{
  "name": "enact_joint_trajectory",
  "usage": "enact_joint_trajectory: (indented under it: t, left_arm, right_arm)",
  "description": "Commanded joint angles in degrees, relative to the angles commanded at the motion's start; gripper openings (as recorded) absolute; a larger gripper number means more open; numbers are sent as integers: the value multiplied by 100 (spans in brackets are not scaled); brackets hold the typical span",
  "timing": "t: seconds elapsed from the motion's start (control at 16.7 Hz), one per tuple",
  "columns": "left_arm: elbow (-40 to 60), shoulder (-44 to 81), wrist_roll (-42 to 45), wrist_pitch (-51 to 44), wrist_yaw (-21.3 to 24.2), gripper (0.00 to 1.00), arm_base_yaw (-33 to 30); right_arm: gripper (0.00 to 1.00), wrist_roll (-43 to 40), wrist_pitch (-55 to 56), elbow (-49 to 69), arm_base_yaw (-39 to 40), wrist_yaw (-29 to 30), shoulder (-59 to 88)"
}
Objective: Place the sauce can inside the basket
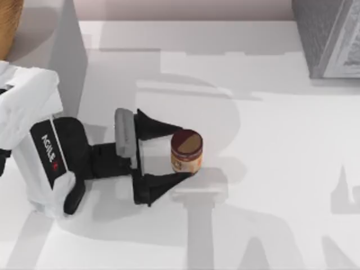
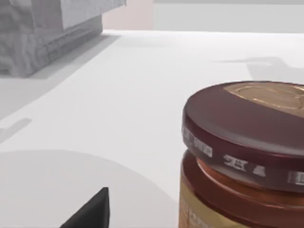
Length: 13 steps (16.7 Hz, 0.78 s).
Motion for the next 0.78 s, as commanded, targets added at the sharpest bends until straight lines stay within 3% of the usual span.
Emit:
enact_joint_trajectory:
  t: [0.24, 0.48, 0.78]
  left_arm:
    - [299, 60, -16, -220, -473, 100, -475]
    - [313, 63, -16, -230, -495, 100, -497]
    - [313, 63, -16, -230, -495, 62, -497]
  right_arm:
    - [100, 0, 0, 0, 0, 0, 0]
    - [100, 0, 0, 0, 0, 0, 0]
    - [100, 0, 0, 0, 0, 0, 0]
